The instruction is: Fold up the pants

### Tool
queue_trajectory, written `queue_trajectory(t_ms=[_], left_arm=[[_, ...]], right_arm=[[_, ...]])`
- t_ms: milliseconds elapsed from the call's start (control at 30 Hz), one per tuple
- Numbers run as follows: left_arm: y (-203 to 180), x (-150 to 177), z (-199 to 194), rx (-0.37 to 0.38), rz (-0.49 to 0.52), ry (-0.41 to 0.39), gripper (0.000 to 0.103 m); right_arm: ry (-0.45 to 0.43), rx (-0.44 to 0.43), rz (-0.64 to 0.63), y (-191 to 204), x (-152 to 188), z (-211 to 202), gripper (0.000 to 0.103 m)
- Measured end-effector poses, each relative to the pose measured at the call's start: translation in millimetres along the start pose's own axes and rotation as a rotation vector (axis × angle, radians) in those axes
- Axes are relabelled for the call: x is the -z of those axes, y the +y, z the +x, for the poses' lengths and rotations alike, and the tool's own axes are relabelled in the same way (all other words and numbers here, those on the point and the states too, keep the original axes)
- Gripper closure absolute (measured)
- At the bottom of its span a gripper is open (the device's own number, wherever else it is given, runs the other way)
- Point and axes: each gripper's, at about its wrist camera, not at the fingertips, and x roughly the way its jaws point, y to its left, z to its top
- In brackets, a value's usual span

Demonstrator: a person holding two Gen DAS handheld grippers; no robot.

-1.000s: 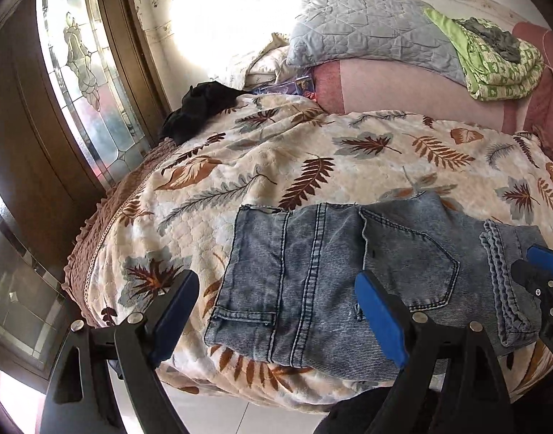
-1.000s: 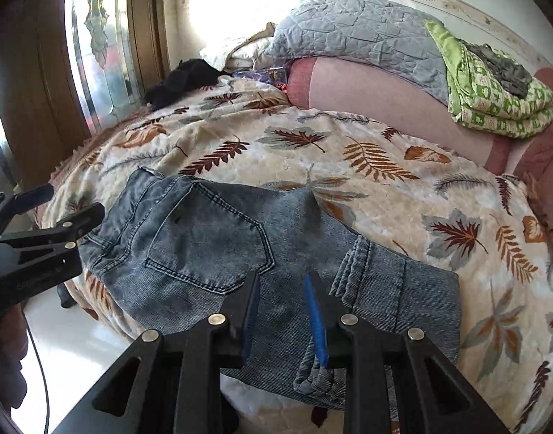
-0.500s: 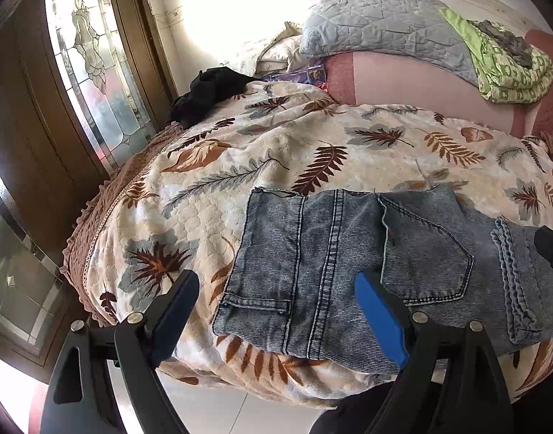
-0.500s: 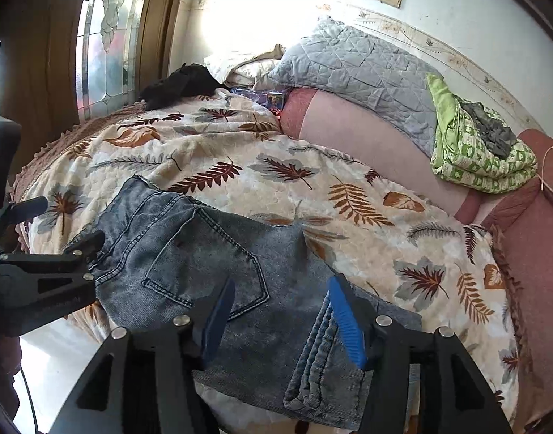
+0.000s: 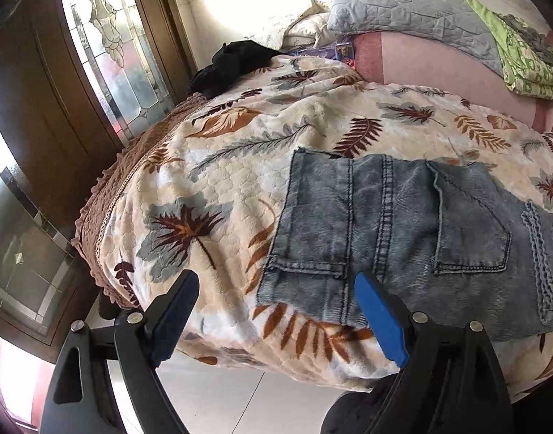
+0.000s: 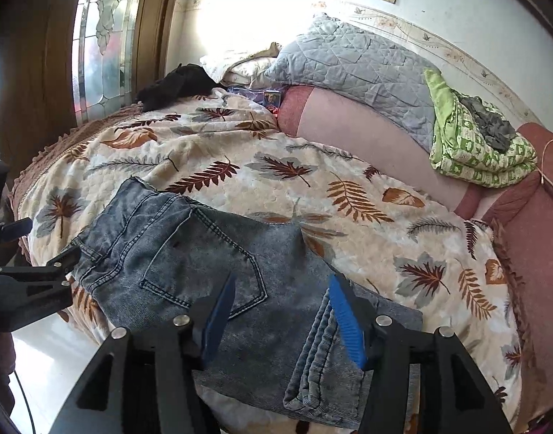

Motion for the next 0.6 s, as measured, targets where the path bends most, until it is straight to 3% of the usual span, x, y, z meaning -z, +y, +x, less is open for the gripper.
queue_trajectory(t_ms=[233, 400, 600], left_arm=[[44.1, 16.7, 23.1, -0.043, -0.075, 0.096, 0.015], [66.5, 18.5, 32.3, -0.014, -0.158, 0.140, 0.015], [63.1, 16.7, 34.9, 0.053, -0.193, 0.163, 0.015]], right_arm=[[0.057, -0.108, 0.051, -7.1, 16.0, 20.4, 0.045], [0.109, -0.212, 0.124, -11.9, 30.8, 36.7, 0.045], [0.119, -0.208, 0.143, -14.6, 37.3, 41.4, 0.045]])
